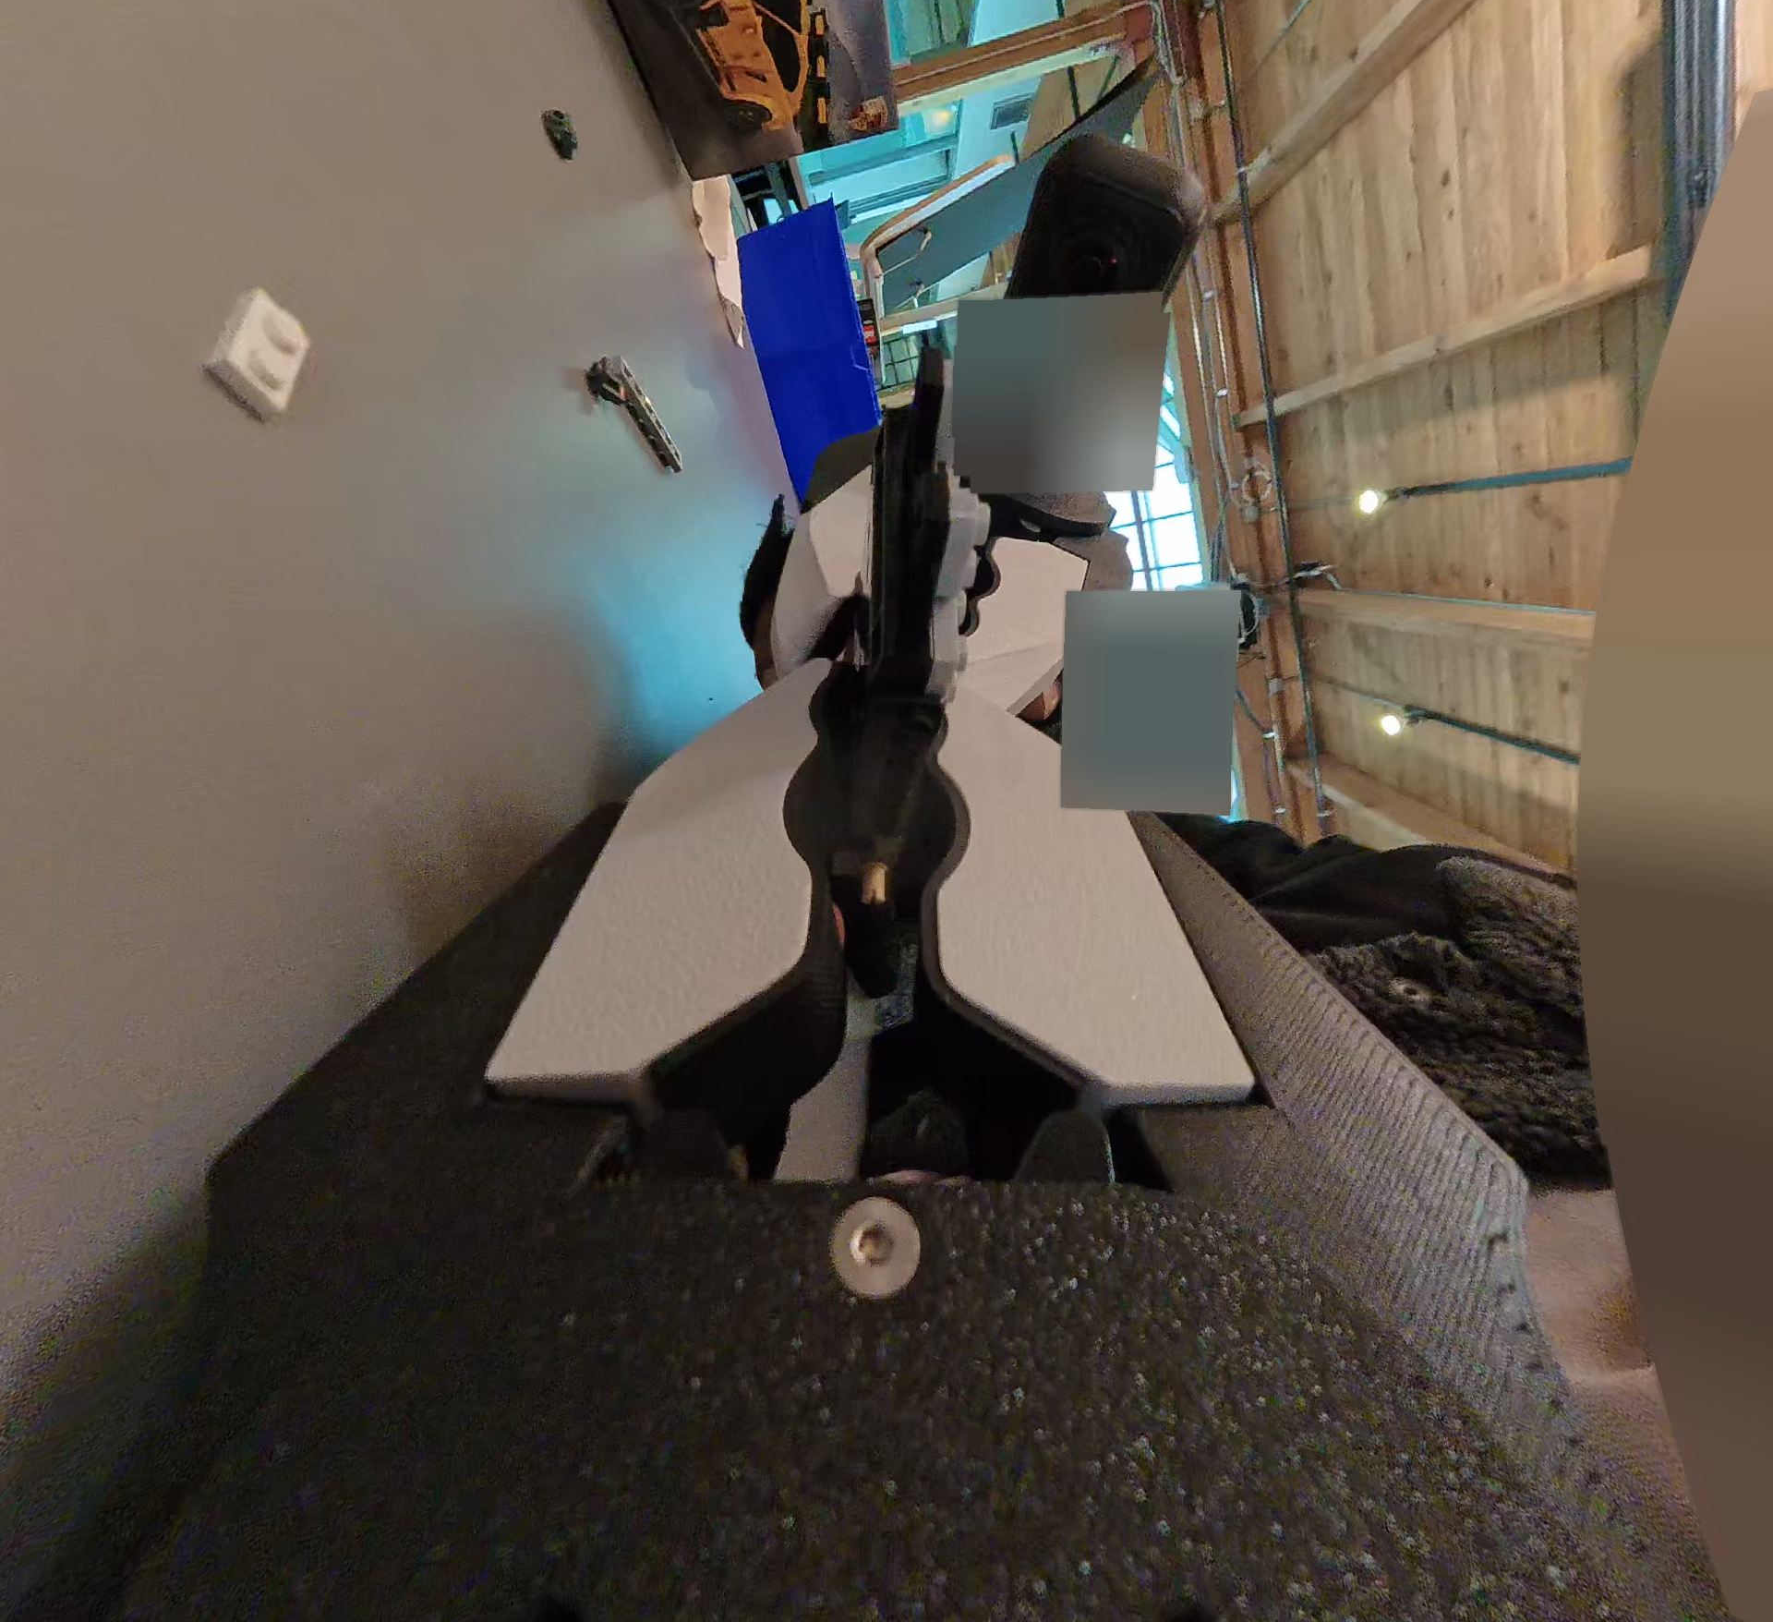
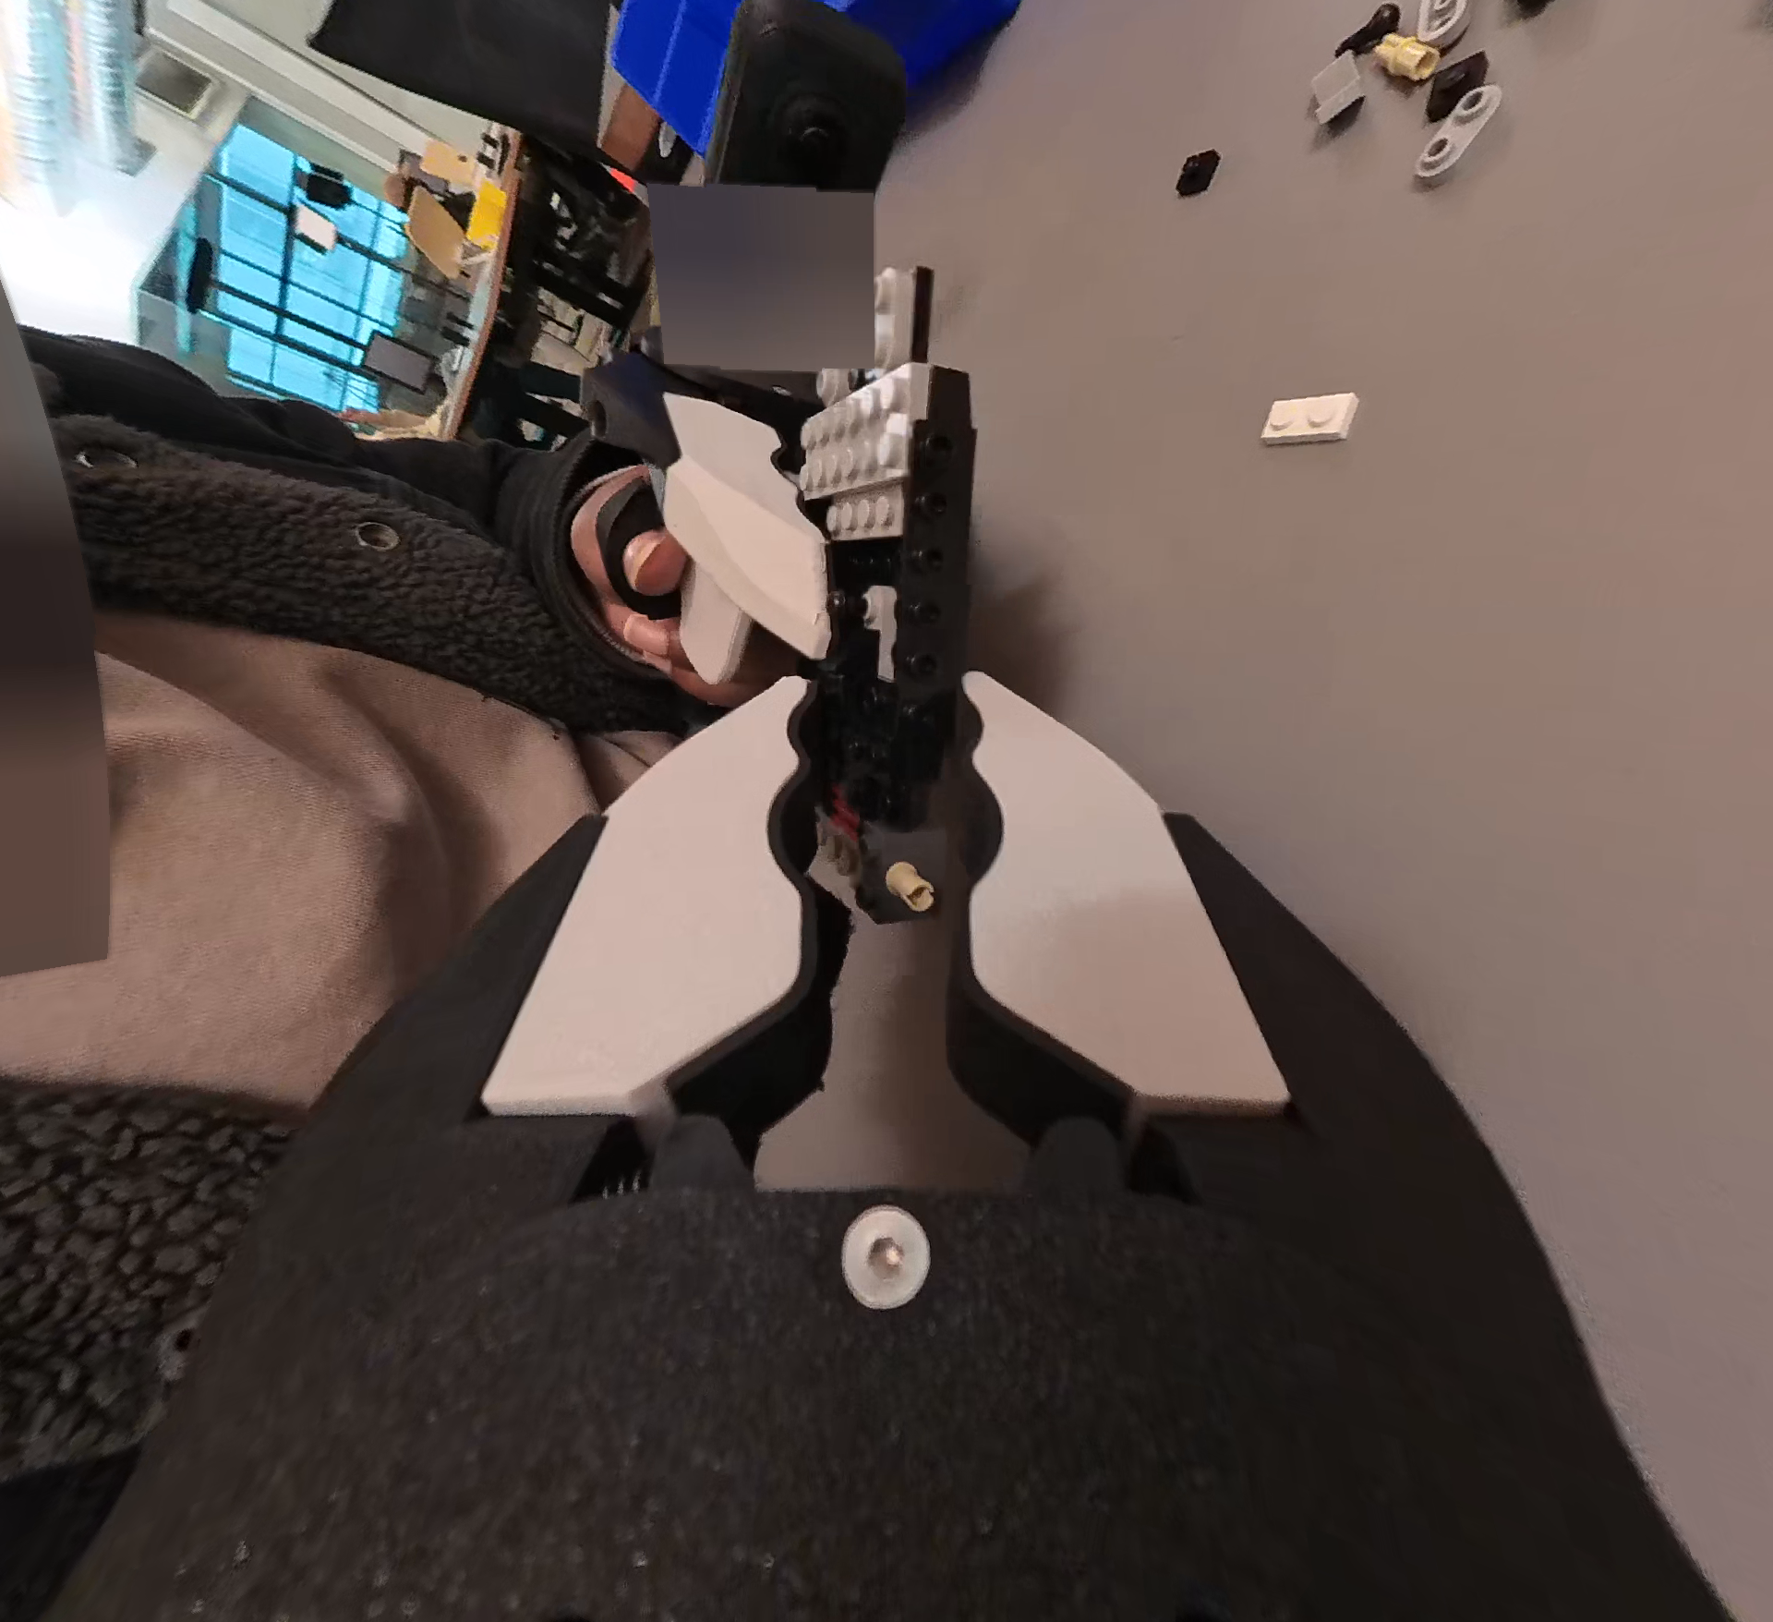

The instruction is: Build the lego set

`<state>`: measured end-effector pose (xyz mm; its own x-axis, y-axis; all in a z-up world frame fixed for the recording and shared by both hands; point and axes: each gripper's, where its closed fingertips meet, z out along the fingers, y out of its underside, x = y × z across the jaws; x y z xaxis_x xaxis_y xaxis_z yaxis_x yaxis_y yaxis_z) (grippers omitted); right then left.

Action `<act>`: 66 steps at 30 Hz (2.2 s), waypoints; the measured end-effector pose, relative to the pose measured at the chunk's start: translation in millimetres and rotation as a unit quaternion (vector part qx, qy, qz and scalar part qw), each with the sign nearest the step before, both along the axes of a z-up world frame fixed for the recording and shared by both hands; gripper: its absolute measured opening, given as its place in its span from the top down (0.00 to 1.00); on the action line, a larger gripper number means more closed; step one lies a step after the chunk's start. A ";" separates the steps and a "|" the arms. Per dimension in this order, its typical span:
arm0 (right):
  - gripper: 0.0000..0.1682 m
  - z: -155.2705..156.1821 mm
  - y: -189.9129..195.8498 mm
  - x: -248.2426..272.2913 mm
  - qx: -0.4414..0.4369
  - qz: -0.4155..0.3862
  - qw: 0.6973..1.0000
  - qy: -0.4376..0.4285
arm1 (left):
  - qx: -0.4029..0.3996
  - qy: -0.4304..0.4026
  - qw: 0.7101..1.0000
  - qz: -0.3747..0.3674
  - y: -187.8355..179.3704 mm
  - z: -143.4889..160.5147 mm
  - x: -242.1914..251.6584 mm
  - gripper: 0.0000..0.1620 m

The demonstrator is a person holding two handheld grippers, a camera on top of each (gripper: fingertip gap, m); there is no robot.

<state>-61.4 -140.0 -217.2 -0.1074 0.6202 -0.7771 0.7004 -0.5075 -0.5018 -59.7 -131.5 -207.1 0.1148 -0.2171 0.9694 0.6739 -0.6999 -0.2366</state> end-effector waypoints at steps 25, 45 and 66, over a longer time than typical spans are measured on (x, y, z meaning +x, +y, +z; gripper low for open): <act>0.73 28.1 -6.6 18.5 -0.041 -0.065 0.993 0.084 | 0.023 -0.083 0.996 -0.031 -1.9 18.8 -3.1 0.93; 0.86 22.6 -3.9 2.2 -0.038 -0.141 0.988 0.052 | 0.026 -0.068 0.997 -0.032 -6.0 20.3 5.0 0.93; 0.81 53.7 27.2 42.0 -0.038 -0.230 0.954 0.188 | -0.004 -0.109 0.993 -0.037 -3.2 14.9 -1.3 0.92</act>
<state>-19.4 -112.8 -163.6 -0.1179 0.6128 -0.7814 0.1729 -0.7622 -0.6239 -61.0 -134.7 -192.2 -0.1135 -0.2087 0.9714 0.6548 -0.7510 -0.0848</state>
